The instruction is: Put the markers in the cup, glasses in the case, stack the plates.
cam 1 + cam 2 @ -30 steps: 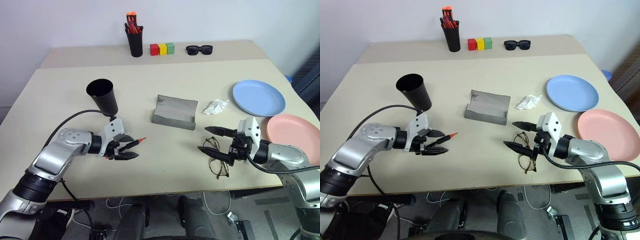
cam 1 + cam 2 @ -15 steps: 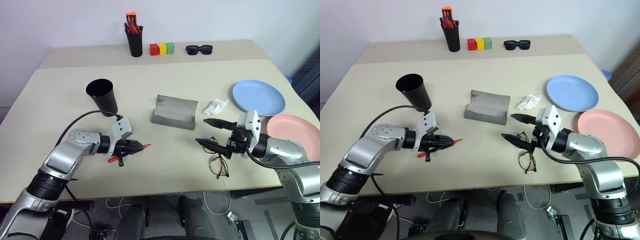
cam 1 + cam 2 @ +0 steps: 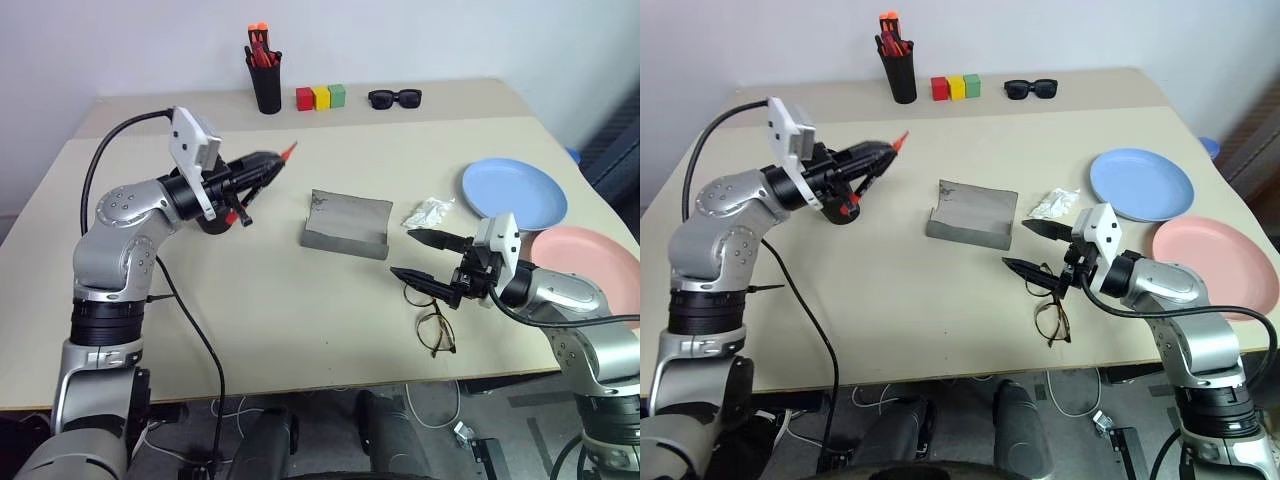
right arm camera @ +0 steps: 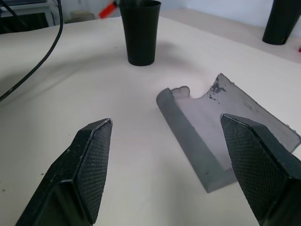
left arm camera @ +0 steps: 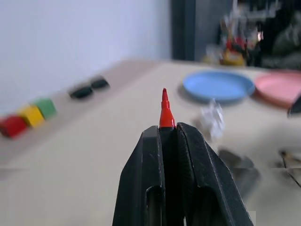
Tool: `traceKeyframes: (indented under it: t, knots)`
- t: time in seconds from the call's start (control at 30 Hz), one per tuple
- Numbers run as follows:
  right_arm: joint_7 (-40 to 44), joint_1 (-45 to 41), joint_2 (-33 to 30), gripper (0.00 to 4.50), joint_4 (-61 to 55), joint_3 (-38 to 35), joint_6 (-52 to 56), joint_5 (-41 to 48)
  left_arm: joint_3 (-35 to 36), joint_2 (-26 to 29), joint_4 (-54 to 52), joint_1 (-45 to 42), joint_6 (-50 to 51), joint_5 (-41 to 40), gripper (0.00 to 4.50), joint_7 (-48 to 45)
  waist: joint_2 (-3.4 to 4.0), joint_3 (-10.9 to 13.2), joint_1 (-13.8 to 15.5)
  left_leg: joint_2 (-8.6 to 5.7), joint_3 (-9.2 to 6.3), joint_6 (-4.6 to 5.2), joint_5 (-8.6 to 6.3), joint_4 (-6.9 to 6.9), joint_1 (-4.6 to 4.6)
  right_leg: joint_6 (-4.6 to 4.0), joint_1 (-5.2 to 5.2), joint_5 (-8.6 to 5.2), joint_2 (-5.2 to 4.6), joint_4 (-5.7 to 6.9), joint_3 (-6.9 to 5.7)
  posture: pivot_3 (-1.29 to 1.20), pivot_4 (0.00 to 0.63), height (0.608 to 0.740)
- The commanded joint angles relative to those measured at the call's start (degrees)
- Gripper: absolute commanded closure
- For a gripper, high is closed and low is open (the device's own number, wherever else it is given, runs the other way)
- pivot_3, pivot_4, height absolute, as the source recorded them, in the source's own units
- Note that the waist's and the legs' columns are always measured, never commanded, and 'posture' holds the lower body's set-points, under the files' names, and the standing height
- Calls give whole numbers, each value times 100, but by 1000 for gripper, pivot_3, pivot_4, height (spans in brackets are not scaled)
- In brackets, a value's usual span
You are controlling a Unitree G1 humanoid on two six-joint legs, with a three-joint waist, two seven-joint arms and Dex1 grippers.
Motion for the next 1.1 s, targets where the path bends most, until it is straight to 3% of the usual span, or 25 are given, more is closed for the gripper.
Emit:
traceKeyframes:
  t: [0.03,0.2,0.43,0.9,1.0,1.1]
  knots:
    - [-143,-237,164,755,-56,-84,-169,40,562,-142,272,-374,-900,57,4471,470,0,0,4,0,0,0,0,1,0,0,0,1,0,0,0,0,150,740]
    - [-419,-589,615,755,-134,-421,58,709,1274,-369,1302,-674,-2077,237,4471,1462,0,-1,-11,0,0,0,0,1,4,-2,0,3,1,0,0,0,150,740]
    - [-498,-678,657,755,-84,-219,-46,509,1653,-664,2227,-675,-3378,210,4471,1898,-3,-3,33,-3,-2,-2,-1,2,-2,-1,0,4,-1,-3,-1,0,150,740]
    - [-664,-768,604,755,-2,-161,-147,269,1169,-768,1591,-355,-2883,-105,4471,1400,-4,-2,-3,-7,-3,-1,-1,3,0,1,2,5,-1,-1,0,0,150,740]
    - [-816,-867,638,755,305,-151,-395,-83,740,-748,1091,-101,-2340,-288,3631,863,-4,-2,-7,-8,-2,-1,-1,3,1,1,2,5,-1,-1,0,0,150,740]
    - [-879,-900,615,755,483,-188,-523,-247,315,-687,748,92,-1946,-331,2029,386,-4,-2,3,-8,-3,-1,-1,4,-1,1,2,5,-1,0,0,0,150,740]
